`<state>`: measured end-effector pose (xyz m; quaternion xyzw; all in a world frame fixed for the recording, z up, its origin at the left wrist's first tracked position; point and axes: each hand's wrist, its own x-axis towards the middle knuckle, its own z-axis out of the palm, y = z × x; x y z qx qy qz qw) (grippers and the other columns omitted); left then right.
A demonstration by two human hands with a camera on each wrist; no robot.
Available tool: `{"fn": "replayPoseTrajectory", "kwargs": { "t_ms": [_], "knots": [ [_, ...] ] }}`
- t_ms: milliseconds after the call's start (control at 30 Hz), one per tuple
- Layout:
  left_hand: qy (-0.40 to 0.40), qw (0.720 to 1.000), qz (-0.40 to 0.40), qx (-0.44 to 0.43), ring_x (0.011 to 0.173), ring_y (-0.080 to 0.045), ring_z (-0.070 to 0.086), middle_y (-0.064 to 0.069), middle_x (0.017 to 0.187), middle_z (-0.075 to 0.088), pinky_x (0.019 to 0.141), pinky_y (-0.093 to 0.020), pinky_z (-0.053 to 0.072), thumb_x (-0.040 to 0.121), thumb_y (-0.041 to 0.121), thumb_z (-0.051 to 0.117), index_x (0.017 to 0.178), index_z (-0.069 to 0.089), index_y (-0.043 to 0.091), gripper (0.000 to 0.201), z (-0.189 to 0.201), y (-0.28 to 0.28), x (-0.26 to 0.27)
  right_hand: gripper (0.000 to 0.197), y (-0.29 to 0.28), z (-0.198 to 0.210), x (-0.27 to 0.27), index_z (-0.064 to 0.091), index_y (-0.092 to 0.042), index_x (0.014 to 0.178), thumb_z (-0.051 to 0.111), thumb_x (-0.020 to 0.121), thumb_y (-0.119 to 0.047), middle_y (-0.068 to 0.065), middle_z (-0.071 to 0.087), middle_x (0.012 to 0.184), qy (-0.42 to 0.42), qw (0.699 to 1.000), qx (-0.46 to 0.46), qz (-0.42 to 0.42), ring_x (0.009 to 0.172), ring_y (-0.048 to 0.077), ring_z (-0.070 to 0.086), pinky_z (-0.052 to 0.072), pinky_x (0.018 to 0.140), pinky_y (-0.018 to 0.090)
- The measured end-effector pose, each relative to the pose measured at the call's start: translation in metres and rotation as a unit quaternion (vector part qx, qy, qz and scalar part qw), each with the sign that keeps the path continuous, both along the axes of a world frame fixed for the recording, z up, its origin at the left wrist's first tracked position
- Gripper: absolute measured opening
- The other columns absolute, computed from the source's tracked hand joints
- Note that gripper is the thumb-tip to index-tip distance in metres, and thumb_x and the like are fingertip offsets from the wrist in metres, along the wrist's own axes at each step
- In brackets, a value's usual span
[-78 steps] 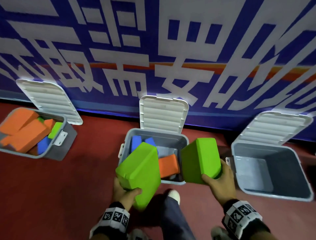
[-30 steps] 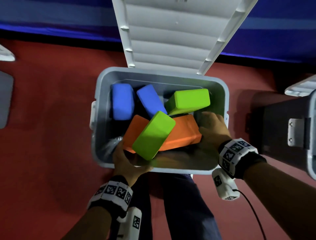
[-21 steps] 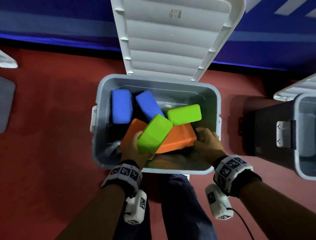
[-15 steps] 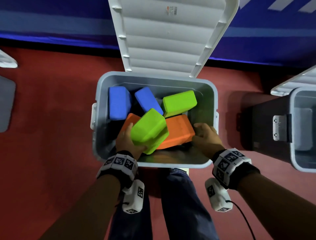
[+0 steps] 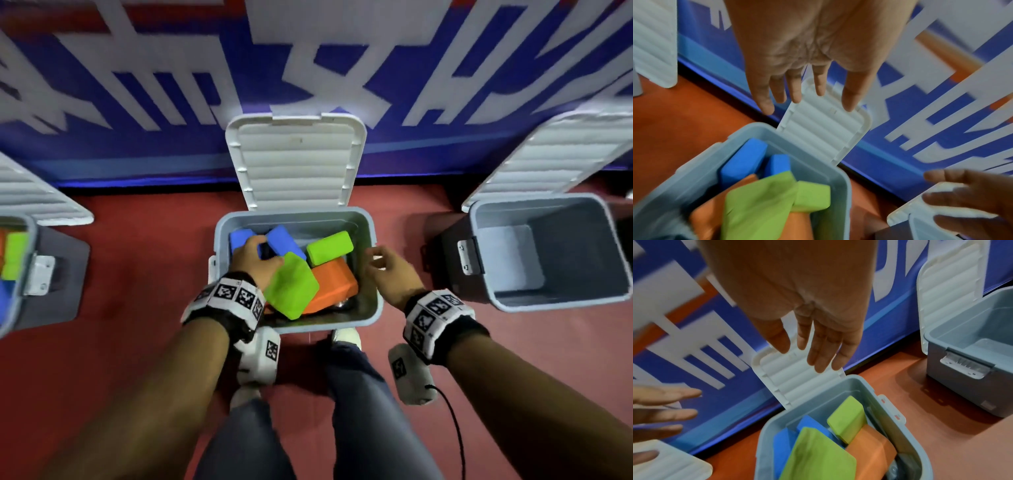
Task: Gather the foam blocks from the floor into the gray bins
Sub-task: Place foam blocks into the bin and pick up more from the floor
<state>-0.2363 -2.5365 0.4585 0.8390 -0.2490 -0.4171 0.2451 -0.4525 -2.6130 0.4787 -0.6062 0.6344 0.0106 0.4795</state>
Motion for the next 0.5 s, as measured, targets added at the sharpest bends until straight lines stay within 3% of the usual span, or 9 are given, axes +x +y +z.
{"fn": "replayPoseTrajectory", "kwargs": {
  "t_ms": [133,300,400,500],
  "knots": [
    [0.066,0.995,-0.047,-0.062,0.120,-0.029,0.051,-0.021,0.129,0.053,0.099,-0.032,0.038,0.084,0.006,0.065,0.124,0.052,0.002,0.042,0.063,0.005,-0.006,0.027,0.046,0.061,-0.014,0.060,-0.014,0.113,0.059,0.086,-0.011,0.000,0.060,0.094,-0.029,0.997,-0.037,-0.054,0.087,0.016,0.053,0.043,0.086,0.030],
    [0.137,0.975,-0.151,-0.086,0.113,-0.027,0.053,-0.020,0.126,0.053,0.098,-0.033,0.041,0.086,0.003,0.063,0.124,0.051,0.004,0.040,0.113,0.065,-0.024,0.020,0.143,0.106,-0.023,0.060,-0.020,0.104,0.058,0.086,-0.012,0.001,0.062,0.084,-0.041,0.981,-0.092,-0.163,0.077,0.018,0.059,0.045,0.071,0.025],
    [0.149,0.959,-0.216,-0.104,0.113,-0.022,0.052,-0.011,0.115,0.053,0.099,-0.035,0.041,0.086,0.006,0.063,0.122,0.052,0.007,0.038,0.139,0.097,-0.032,0.018,0.198,0.124,-0.027,0.057,-0.026,0.100,0.059,0.085,-0.016,0.005,0.066,0.090,-0.024,0.973,-0.100,-0.206,0.086,0.023,0.063,0.046,0.078,0.028],
    [0.137,0.939,-0.294,-0.113,0.107,-0.021,0.054,-0.006,0.109,0.053,0.096,-0.031,0.042,0.087,0.010,0.062,0.119,0.054,0.010,0.034,0.174,0.109,-0.054,0.021,0.243,0.149,-0.042,0.060,-0.022,0.107,0.058,0.086,-0.019,0.006,0.068,0.099,-0.009,0.961,-0.106,-0.254,0.093,0.024,0.065,0.047,0.079,0.029]
  ]
}}
